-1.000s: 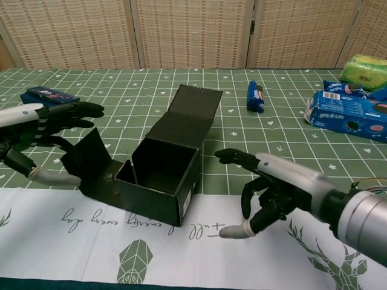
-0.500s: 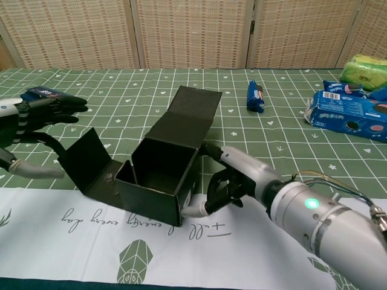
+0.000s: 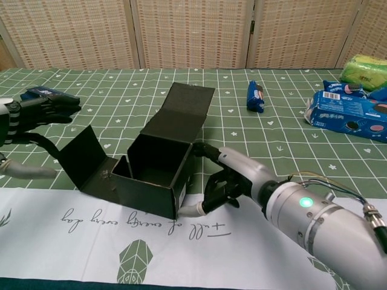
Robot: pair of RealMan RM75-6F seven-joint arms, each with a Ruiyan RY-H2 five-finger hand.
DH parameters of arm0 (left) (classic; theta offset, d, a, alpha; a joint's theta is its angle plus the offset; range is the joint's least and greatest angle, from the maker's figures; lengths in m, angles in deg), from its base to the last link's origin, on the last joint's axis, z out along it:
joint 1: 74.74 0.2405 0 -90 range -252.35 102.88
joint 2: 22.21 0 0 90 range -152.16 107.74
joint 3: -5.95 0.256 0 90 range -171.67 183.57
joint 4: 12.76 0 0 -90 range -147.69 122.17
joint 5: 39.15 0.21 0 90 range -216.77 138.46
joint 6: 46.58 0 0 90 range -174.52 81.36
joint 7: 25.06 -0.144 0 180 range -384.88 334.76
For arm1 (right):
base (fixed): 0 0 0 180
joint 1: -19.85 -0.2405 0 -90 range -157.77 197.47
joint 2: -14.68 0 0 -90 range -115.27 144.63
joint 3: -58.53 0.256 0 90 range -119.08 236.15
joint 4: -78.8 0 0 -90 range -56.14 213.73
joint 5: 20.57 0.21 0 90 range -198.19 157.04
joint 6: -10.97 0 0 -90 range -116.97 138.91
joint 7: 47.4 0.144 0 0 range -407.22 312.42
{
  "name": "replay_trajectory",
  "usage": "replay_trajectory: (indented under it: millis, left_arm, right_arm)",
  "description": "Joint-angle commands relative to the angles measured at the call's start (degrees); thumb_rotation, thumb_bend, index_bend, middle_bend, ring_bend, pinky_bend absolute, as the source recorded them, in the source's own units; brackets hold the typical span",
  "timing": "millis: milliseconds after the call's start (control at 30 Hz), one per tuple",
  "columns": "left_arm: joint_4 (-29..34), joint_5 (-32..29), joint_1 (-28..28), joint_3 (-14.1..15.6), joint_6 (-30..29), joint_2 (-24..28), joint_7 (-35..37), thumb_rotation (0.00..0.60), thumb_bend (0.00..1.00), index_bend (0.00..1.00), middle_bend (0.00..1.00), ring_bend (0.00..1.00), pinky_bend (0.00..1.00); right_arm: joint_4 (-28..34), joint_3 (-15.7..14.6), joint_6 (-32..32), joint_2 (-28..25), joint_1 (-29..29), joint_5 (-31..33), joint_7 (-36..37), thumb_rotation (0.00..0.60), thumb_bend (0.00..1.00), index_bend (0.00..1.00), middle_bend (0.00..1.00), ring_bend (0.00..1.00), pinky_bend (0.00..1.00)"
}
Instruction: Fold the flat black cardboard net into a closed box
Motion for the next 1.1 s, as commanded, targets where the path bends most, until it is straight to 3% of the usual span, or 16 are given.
replay_trajectory:
  millis: [33,433,600,1100]
  left_arm:
    - [0.20,0.20,-0.14,-0.04,0.22,-0.01,0.08,0.600,0.11,0.06,0.03,0.00,0.34]
    - [0.53,0.82,0.17,0.20,0.09,1.00,1.24,0.600,0.11,0.05,0.03,0.00,0.34]
    - [0.66,1.00,0.30,0.18,-0.11,1.44,1.69,0.600,0.11,0.05,0.03,0.00,0.33]
    - [1.30,1.29,0.13,0.50,0.73,2.09,1.42,0.600,0.11,0.05,0.02,0.00,0.32]
  right_arm:
    - [-0.97,0.75,-0.05,1.71,-0.22,0.02,0.54,0.600,0.00,0.00,0.00,0.58,0.85]
    - [-8.50,2.73,-0.93,9.84,-1.81,-0.59,-0.11,0.600,0.01,0.00,0.02,0.58,0.85]
    - [-11.83,3.57,-2.00,12.59,-1.95,-1.92,0.57,0.600,0.13,0.00,0.07,0.58,0.85]
    - [-12.37,7.34,-1.06,10.84,-2.17,-1.01,0.00,0.600,0.14,0.00,0.06,0.58,0.85]
